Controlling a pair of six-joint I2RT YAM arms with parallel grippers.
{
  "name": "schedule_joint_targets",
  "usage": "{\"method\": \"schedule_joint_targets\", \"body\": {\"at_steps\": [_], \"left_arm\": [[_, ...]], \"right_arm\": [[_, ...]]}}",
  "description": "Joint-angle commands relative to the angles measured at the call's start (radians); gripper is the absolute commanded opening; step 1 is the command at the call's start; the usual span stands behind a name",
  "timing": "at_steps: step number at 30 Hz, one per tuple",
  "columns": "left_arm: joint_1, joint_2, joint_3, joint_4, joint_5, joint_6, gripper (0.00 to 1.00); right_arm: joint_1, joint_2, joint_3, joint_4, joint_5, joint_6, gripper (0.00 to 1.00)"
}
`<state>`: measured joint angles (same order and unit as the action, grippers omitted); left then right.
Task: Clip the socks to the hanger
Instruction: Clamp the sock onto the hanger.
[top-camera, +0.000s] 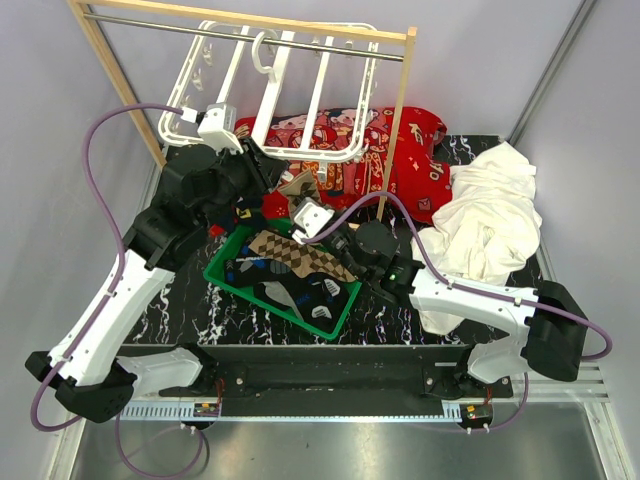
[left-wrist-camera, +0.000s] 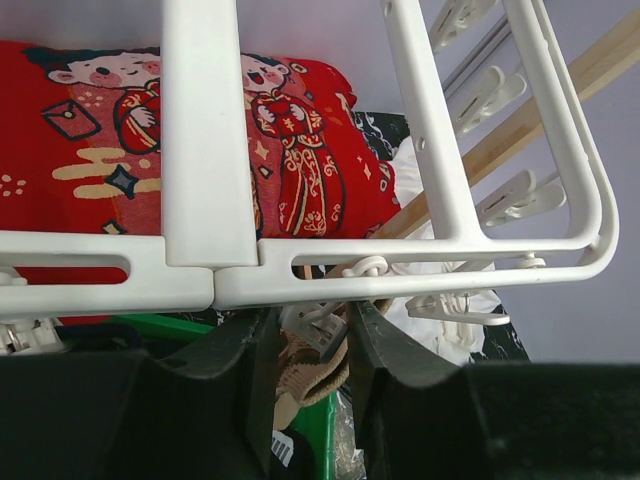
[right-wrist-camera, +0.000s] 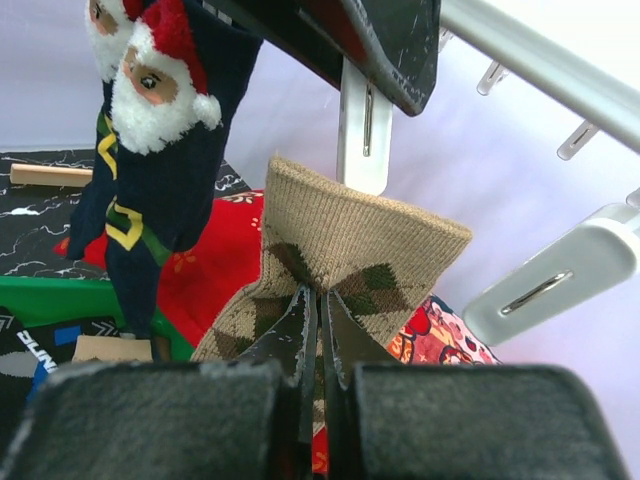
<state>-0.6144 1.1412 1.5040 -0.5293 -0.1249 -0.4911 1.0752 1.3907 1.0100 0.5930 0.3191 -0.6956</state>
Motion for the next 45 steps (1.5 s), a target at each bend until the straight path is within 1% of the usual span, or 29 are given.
{"method": "schedule_joint_targets", "body": {"at_steps": [1,11,22,36,45], "left_arm": [[-0.002,-0.001,0.050,0.032,0.031,0.000,0.00],[-0.002,0.000,0.048,0.031,0.044,-0.003,0.00],[-0.002,-0.005,0.067,0.032,0.082,-0.012,0.00],[-0.002,0.012,0.055,0.032,0.053,0.028,0.00],[-0.004,0.026,0.055,0.026,0.057,0.049,0.00]], "right_arm": [[-0.012,0.007,0.047,0.033,-0.020,-0.013,0.00],[-0.023,0.004,0.058,0.016,-0.038,-0.024,0.00],[-0.047,0.013,0.062,-0.007,-0.057,0.004,0.00],[-0.055,-0.015,0.076,-0.025,-0.090,0.015,0.00],[-0.055,-0.027,0.094,-0.033,-0.112,0.022,0.00]]}}
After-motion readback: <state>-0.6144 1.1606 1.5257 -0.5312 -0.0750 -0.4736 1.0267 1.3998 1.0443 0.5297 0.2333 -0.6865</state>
